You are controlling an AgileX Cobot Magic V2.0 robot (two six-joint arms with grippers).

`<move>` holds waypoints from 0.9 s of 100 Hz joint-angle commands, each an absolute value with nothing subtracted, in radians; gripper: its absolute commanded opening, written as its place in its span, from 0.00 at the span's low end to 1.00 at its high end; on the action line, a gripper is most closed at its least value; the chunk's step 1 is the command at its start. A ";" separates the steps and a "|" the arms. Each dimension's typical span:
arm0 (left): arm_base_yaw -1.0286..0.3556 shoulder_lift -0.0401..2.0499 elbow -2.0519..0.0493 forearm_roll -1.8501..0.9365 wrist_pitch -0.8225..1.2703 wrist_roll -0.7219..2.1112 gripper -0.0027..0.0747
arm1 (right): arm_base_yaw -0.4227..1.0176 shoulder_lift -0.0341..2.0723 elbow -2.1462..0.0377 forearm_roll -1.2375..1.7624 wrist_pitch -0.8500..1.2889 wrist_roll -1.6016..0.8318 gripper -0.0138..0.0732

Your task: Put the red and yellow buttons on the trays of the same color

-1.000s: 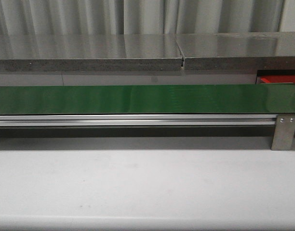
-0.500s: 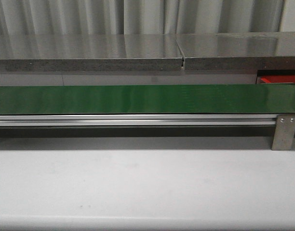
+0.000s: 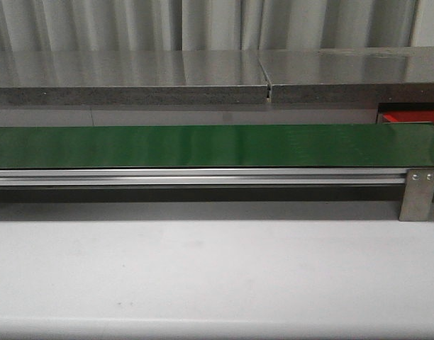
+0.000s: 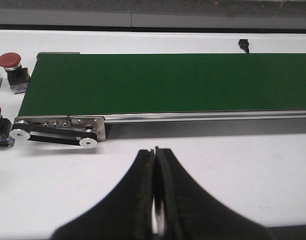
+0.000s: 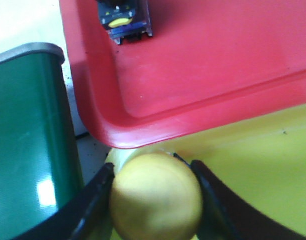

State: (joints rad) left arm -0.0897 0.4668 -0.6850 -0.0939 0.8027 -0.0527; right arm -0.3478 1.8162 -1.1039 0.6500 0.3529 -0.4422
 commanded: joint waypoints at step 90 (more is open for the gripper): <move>-0.098 0.472 -0.710 -0.100 0.734 -0.054 0.01 | -0.330 1.547 -1.129 0.517 0.412 -0.512 0.54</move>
